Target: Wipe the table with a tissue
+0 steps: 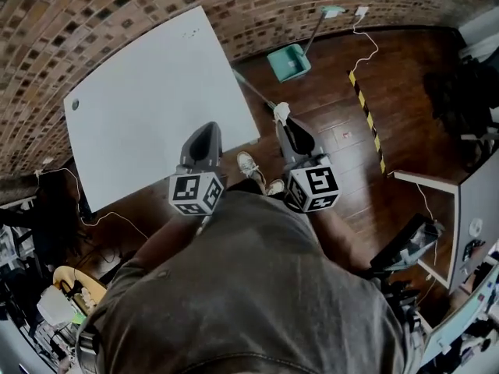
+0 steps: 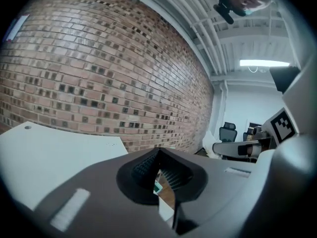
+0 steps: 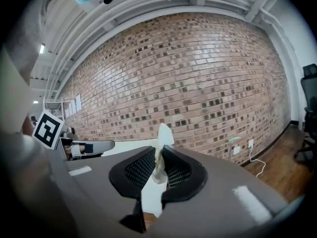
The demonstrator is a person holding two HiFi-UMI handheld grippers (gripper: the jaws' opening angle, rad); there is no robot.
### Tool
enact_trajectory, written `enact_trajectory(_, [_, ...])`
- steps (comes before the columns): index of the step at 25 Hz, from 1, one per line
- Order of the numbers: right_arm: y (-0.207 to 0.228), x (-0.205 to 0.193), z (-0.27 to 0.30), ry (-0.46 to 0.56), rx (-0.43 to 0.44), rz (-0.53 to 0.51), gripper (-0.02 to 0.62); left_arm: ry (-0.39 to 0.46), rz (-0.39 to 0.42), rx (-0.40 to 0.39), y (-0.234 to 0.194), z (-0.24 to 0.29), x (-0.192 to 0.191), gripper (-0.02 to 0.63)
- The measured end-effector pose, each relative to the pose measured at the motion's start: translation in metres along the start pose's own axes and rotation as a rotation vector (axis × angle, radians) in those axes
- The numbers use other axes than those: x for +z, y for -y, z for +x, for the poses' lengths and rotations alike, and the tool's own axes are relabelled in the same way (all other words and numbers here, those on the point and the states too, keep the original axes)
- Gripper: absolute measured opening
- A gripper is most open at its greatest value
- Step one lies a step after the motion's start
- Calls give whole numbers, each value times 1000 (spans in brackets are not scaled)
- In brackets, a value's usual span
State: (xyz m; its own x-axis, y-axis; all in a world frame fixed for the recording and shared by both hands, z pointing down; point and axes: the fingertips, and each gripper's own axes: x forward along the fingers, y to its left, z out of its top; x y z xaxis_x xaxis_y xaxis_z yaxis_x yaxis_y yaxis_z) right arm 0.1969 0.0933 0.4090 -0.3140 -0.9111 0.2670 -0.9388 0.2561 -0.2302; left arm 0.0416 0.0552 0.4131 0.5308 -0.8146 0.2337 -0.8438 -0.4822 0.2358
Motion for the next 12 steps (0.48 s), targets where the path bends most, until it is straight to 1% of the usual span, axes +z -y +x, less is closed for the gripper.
enact_trajectory(3, [-2, 9, 33, -29, 51, -43, 63, 28, -38, 51, -23, 13, 10, 2])
enact_trajectory(6, [-6, 18, 62, -55, 85, -75, 63, 48, -69, 88, -45, 23, 19, 2])
enact_trajectory(12, [-14, 32, 108, -72, 142, -112, 63, 63, -99, 142, -76, 40, 26, 2])
